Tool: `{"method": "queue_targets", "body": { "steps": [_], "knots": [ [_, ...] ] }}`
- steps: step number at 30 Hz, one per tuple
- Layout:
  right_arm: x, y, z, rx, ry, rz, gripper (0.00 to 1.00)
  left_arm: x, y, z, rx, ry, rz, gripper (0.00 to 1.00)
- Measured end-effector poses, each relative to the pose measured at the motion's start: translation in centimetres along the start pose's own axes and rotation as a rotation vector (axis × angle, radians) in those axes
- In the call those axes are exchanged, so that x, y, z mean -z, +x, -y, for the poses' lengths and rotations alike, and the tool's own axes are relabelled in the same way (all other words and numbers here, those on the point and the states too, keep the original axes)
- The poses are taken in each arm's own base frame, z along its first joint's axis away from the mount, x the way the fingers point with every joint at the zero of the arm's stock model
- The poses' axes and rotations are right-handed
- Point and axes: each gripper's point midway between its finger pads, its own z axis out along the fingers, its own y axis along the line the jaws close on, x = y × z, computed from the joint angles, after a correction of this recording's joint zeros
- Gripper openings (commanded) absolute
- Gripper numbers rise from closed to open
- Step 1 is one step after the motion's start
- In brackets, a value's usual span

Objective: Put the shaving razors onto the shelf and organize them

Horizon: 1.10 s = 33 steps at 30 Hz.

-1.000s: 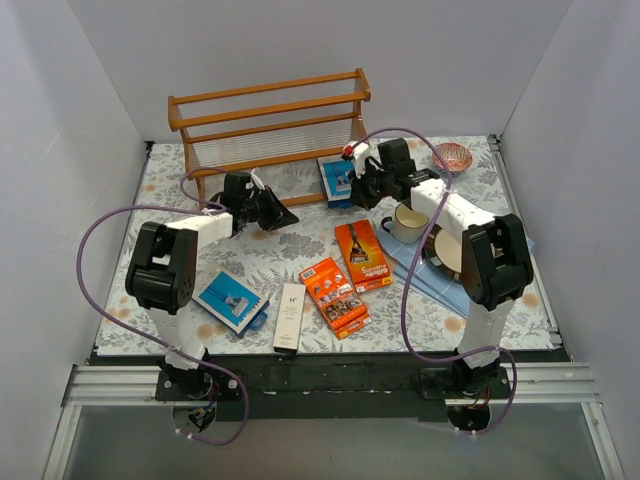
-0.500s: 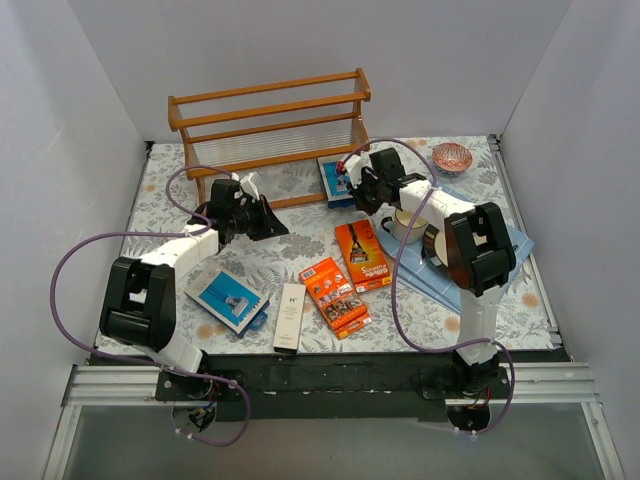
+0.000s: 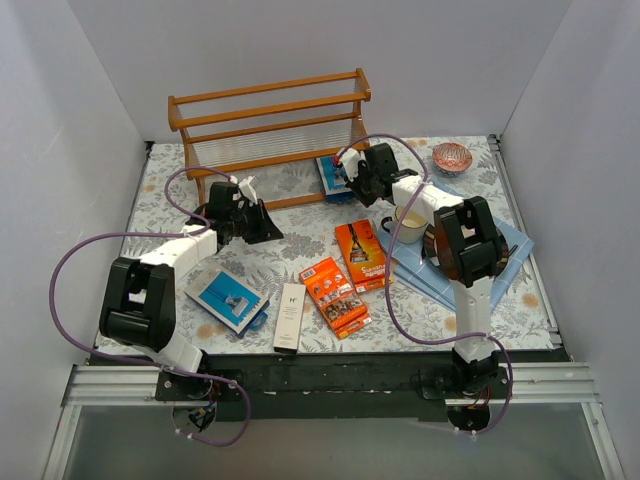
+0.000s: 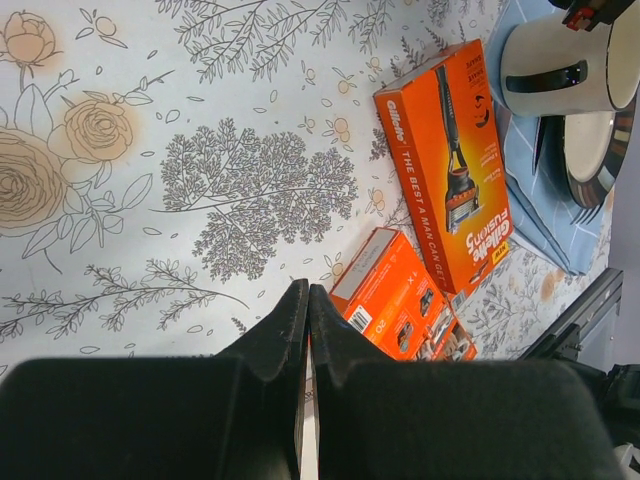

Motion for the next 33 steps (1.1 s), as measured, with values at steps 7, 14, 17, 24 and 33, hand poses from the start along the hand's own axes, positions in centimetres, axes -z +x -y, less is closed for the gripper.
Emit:
{"method": "queue_targets", "body": {
  "steps": [7,14,17,24,33],
  "knots": [
    [0.0,0.3,0.8,0.007,0.05,-0.019,0.15,1.1,-0.6,-1.1,0.003,-0.036,0.024,0.45],
    [2.3,0.4,0.9,0.048,0.091,-0.041,0.44,4.5,-1.1,-3.3,0.007,-0.117,0.03,0.64],
    [6.4,0.2,-1.3,0.033,0.037,-0.035,0.52,6.7,-1.5,-4.6,0.042,-0.181,0.045,0.72],
    [13.3,-7.9,-11.9,0.031,-0.317,0.189,0.66,14.3,-2.0,-8.9,0.287,-0.365,0.206,0.74],
    [11.0,-8.6,-24.8,-0.089,-0.736,0.117,0.7,18.3,4.8,-13.0,0.697,-0.557,0.191,0.81]
  ]
}}
